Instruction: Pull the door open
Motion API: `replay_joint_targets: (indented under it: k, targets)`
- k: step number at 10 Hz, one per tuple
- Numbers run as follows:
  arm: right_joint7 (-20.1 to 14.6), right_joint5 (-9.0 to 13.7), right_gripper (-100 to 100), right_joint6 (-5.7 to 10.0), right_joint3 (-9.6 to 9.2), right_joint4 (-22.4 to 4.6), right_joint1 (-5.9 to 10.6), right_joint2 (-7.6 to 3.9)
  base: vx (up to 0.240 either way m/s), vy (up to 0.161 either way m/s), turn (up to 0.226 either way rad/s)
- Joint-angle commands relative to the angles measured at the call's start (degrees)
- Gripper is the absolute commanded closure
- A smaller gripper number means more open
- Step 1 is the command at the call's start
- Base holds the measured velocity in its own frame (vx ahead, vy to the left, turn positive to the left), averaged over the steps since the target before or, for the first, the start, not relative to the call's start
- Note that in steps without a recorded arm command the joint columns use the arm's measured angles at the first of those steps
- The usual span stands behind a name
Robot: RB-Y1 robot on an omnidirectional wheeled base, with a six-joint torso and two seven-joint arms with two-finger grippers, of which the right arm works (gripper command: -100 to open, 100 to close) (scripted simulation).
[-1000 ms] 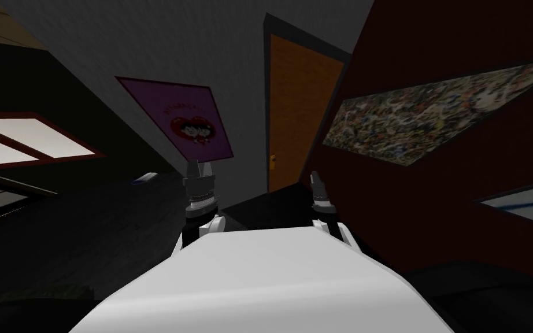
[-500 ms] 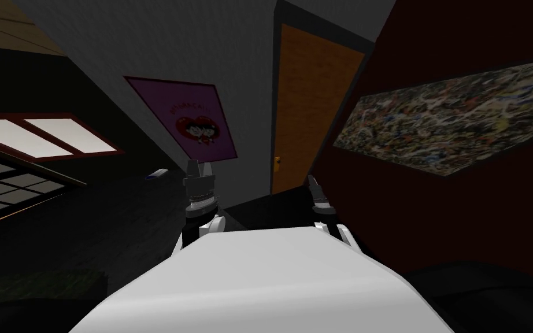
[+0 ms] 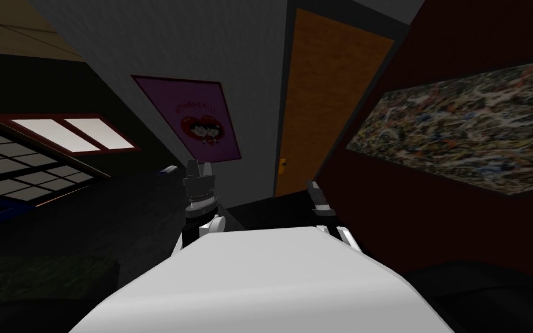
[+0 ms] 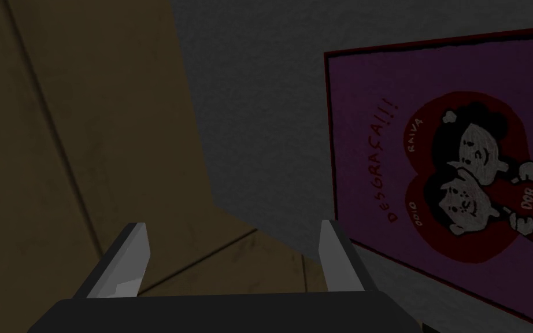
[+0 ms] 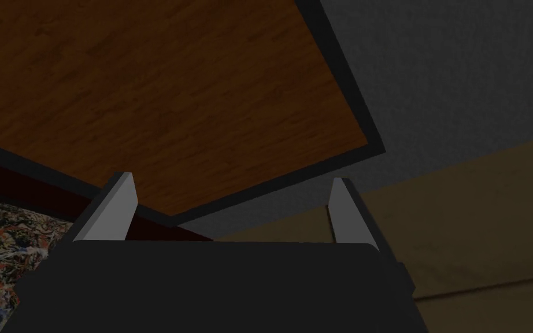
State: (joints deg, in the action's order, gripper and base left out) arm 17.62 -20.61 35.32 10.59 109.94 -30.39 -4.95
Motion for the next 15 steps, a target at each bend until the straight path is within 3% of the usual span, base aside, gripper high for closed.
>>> replay_joint_targets:
  k: [1, 15]
  targets:
    - [2.0, -1.4, -100, 0.14, 0.94, -1.9, 0.27, -0.32, 0.090, -0.001, 0.131]
    - [17.6, -13.5, -100, 0.18, 7.37, -15.3, 0.96, -1.53, 0.114, -0.015, 0.131]
